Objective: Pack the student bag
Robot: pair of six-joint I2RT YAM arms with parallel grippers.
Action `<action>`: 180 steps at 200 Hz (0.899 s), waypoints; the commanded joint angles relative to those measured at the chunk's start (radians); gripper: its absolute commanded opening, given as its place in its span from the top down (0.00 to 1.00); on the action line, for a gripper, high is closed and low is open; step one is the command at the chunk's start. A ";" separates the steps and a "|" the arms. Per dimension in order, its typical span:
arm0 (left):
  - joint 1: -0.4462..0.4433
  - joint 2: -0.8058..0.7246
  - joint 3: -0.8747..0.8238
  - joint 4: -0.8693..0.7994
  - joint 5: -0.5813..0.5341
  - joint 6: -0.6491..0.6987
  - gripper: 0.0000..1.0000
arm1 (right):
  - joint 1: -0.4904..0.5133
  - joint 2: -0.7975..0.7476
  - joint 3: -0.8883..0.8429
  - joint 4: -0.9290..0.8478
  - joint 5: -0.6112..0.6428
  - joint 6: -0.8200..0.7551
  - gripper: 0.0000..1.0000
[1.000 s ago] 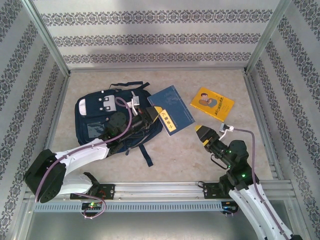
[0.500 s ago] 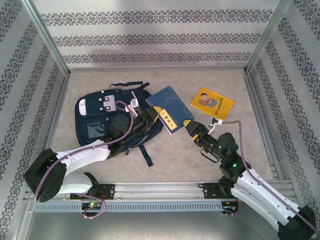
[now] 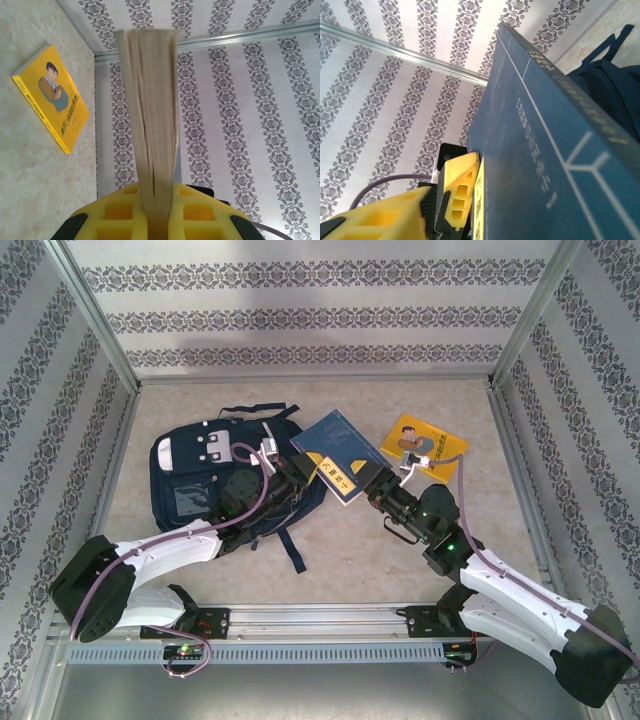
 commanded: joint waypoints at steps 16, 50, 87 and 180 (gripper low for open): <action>-0.019 -0.014 0.010 0.001 -0.010 -0.002 1.00 | 0.012 -0.033 0.026 -0.014 0.075 -0.011 0.92; -0.016 -0.102 0.086 -0.369 -0.020 0.196 0.76 | 0.009 -0.141 0.024 -0.272 0.154 -0.073 1.00; 0.019 -0.165 0.225 -0.883 -0.106 0.456 0.46 | -0.004 -0.284 0.032 -0.592 0.230 -0.161 1.00; 0.401 0.161 0.553 -1.222 0.216 0.733 0.34 | -0.068 -0.441 -0.051 -0.675 0.182 -0.176 1.00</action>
